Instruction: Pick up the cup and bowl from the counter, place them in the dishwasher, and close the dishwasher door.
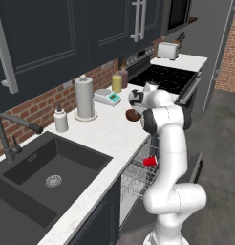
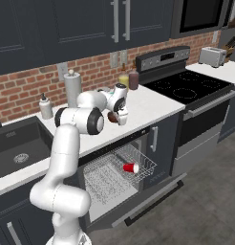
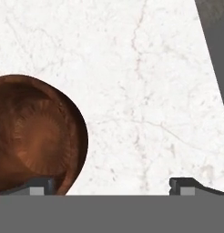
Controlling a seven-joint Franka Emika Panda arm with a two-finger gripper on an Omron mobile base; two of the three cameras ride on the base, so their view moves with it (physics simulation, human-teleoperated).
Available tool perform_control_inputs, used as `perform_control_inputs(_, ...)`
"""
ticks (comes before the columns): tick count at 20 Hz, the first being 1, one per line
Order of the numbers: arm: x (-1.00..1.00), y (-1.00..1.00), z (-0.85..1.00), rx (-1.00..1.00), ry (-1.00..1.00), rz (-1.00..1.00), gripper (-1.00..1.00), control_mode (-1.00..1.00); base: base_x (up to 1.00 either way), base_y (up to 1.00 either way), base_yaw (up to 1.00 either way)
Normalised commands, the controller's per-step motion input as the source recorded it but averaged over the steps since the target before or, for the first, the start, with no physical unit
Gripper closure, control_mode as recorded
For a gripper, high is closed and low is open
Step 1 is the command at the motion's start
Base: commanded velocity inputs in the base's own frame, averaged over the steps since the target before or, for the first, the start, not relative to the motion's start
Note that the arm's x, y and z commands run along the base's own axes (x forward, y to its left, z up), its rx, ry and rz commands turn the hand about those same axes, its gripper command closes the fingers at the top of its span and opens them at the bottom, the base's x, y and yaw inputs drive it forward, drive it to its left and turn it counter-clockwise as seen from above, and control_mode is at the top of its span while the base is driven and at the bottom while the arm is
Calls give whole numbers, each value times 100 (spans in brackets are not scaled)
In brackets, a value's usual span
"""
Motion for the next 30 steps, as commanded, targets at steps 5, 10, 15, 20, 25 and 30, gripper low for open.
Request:
perform_control_inputs(5,10,1,-14,-1,0,0,-100,-100,0,0,0)
perform_control_inputs(10,3,0,-19,-2,0,0,-100,-100,0,0,0)
perform_control_inputs(15,0,1,-19,-3,0,0,-100,-100,0,0,0)
perform_control_inputs(20,2,7,-15,-3,0,0,-100,-100,0,0,0)
perform_control_inputs(25,14,14,-13,-2,0,0,-100,-100,0,0,0)
perform_control_inputs(30,6,21,-13,-2,0,0,100,-100,0,0,0)
